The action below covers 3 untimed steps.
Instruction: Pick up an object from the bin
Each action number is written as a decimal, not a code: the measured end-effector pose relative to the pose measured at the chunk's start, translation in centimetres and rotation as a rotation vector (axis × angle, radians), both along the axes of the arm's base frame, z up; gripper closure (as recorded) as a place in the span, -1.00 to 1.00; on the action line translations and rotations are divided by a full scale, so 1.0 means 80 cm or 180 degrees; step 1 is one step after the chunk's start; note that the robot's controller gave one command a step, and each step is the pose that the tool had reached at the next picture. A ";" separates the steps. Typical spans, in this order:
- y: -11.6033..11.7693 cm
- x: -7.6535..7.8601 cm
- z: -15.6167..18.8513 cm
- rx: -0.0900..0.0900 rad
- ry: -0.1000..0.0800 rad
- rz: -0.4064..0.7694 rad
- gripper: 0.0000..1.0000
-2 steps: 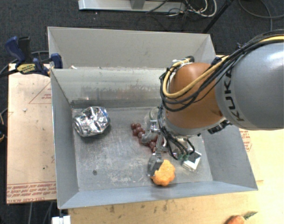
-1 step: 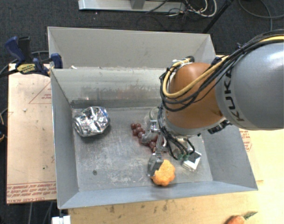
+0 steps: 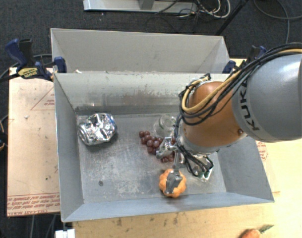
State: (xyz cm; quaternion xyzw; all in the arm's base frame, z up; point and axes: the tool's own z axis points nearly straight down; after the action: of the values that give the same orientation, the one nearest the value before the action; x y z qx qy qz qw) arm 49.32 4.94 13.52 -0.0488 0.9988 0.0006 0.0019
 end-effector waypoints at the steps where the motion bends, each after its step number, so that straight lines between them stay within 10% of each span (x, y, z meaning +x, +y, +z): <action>1: -0.055 -0.018 -0.001 -0.0006 0.0016 0.0068 -1.00; 2: -0.058 -0.002 -0.013 -0.0002 0.0005 0.0798 -1.00; 3: -0.055 0.003 -0.068 -0.0001 0.0007 0.0170 -1.00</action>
Offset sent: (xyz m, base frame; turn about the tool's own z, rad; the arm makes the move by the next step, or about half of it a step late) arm -0.0001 -0.0485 -0.0118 -0.2578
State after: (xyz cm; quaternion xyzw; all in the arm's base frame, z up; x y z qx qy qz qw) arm 49.55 0.58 8.11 -0.0754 0.9972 0.0005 0.0007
